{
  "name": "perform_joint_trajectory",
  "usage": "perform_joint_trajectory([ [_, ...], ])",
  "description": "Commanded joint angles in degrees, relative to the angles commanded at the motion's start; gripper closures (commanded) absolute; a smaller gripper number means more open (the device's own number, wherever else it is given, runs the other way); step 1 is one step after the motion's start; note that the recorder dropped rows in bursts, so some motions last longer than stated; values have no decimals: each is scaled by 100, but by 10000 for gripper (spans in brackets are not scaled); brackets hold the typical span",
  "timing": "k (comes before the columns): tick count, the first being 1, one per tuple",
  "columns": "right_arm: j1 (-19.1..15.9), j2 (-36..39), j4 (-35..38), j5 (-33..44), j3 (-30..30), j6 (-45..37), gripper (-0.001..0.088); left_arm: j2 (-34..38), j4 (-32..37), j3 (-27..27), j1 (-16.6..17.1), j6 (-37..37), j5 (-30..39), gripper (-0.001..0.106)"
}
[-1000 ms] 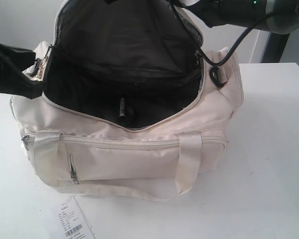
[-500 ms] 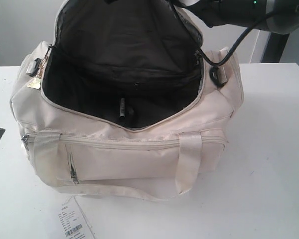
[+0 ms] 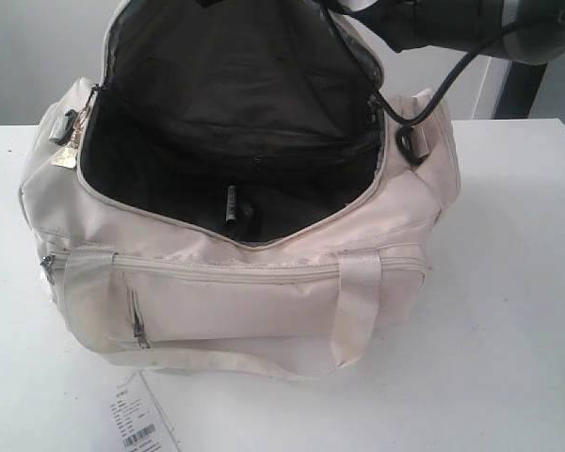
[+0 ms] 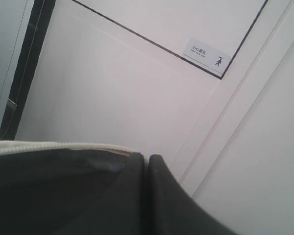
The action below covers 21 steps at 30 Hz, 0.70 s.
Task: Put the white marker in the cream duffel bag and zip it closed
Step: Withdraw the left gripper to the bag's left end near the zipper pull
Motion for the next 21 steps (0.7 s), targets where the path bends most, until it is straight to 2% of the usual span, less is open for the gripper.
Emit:
perform_joint_trajectory([
  [1,0,0,0,0,0,0,868,86,-317,-160,9,453,185,1053],
  [2,0,0,0,11,0,0,868,293,-995,-521,24,1142,675,1053],
  [3,0,0,0,11,0,0,868,386,-1243,-671,24,1289,859,1053],
  [4,0,0,0,11,0,0,868,612,-1537,-1036,24,1496,1148,1053],
  [9,0,0,0,11,0,0,868,1334,-1651,-2105,138,1551,1286,1051],
  [10,0,0,0,-1,0,0,868,1512,-1641,-2338,244,1616,1170,992],
  [12,0,0,0,-1,0,0,868,1707,-1652,-2525,361,1670,1021,807],
  [13,0,0,0,-1,0,0,868,1801,-1808,-2576,415,1617,899,692],
  [16,0,0,0,-1,0,0,868,2188,-2536,-2807,427,1617,770,492],
  [18,0,0,0,-1,0,0,868,2480,-2706,-3076,438,1416,859,414],
  [21,0,0,0,-1,0,0,868,2747,-2734,-3390,494,1115,994,397],
])
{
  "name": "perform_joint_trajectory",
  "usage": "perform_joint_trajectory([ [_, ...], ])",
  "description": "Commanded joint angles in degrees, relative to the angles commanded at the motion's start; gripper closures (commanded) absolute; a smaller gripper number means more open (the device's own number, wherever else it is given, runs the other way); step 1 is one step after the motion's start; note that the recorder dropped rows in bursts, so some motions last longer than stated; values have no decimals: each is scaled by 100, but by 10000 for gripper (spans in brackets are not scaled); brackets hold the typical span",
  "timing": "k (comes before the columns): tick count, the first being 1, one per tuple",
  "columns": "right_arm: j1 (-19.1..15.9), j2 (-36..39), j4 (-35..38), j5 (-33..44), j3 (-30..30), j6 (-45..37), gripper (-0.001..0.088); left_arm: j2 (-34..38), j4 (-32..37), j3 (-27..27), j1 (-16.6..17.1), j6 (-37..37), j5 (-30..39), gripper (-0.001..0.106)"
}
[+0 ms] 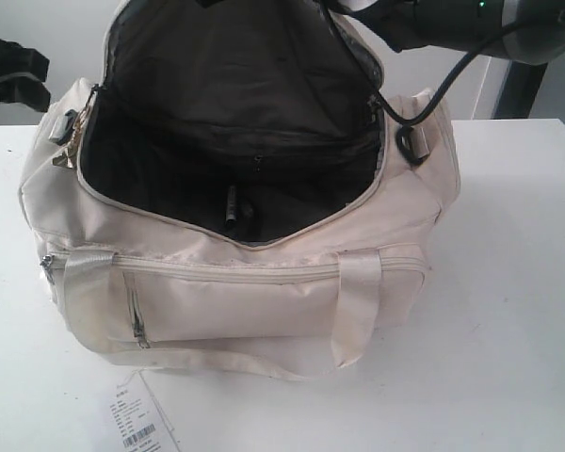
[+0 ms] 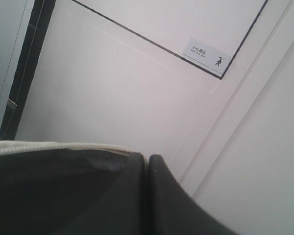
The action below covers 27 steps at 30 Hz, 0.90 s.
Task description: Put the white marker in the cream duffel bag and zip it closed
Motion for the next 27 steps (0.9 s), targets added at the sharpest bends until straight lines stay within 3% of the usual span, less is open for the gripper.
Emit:
perform_joint_trajectory([
  [6,0,0,0,0,0,0,868,308,-1020,-208,342,-60,-54,437],
  [10,0,0,0,0,0,0,868,420,-1030,-208,341,223,-107,440],
  [27,0,0,0,0,0,0,868,1172,-983,-320,390,174,-698,439],
])
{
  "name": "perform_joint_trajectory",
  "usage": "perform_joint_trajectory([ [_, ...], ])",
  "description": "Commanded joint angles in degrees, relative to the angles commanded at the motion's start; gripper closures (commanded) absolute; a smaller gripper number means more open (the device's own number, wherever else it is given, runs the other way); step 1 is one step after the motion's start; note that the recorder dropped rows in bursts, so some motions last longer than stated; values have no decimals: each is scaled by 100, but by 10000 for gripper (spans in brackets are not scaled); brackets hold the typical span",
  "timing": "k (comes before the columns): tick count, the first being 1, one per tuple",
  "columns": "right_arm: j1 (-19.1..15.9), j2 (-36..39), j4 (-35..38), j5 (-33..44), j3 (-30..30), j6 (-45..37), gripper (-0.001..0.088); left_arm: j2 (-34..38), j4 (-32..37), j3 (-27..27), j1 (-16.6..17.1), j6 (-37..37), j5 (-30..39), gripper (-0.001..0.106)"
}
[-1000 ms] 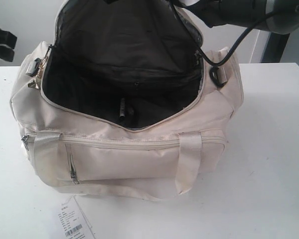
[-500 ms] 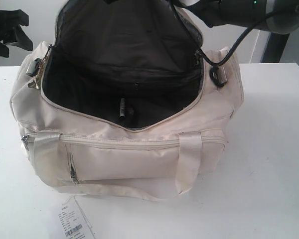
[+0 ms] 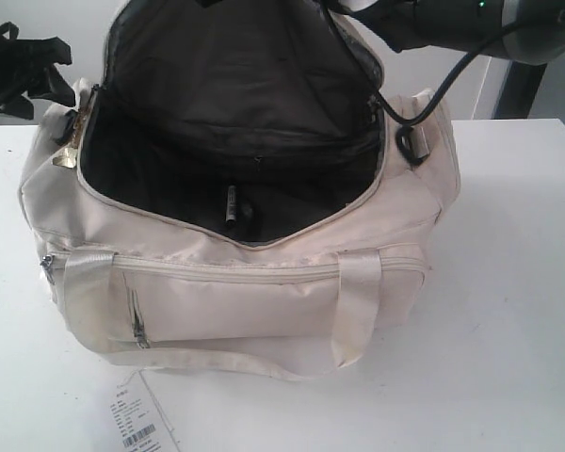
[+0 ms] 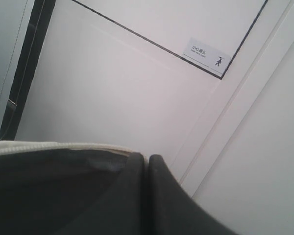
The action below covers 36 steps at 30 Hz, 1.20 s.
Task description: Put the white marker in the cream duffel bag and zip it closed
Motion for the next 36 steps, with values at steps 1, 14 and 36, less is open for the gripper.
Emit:
perform_joint_trajectory([
  [1,0,0,0,0,0,0,868,47,142,0,0,0,-35,398],
  [14,0,0,0,0,0,0,868,70,78,0,0,643,114,1048],
  [36,0,0,0,0,0,0,868,70,78,0,0,631,-7,1048],
])
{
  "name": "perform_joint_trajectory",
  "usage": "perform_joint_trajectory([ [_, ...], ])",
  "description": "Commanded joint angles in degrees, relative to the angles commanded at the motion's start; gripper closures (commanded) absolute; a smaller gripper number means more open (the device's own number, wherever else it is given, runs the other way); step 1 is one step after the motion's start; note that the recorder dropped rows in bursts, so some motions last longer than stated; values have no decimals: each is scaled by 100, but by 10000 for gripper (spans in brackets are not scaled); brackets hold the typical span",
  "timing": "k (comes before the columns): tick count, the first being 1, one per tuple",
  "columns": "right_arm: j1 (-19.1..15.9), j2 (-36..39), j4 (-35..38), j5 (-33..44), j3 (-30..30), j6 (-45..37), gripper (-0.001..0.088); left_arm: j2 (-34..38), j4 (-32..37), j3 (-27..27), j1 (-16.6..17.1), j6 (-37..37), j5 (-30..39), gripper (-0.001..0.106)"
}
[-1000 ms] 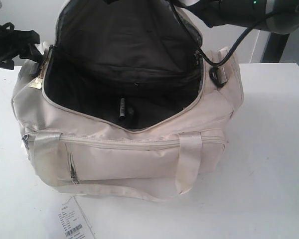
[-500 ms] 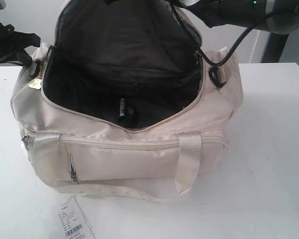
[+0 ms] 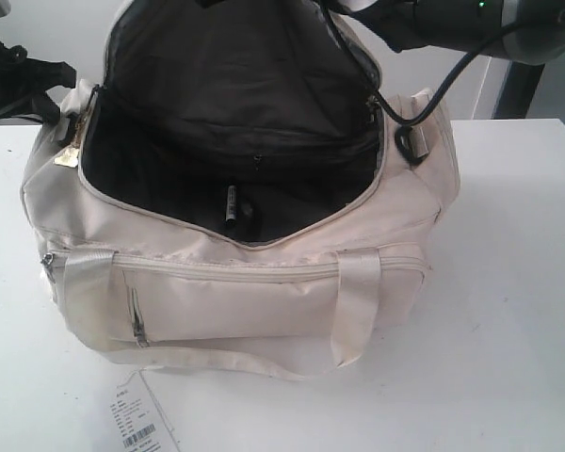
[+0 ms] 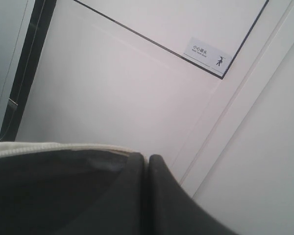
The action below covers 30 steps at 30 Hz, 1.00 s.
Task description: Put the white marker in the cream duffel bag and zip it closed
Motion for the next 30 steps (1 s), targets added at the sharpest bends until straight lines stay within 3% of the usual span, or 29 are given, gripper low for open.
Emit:
perform_joint_trajectory([
  [30,0,0,0,0,0,156,868,0,70,0,0,12,-338,1048],
])
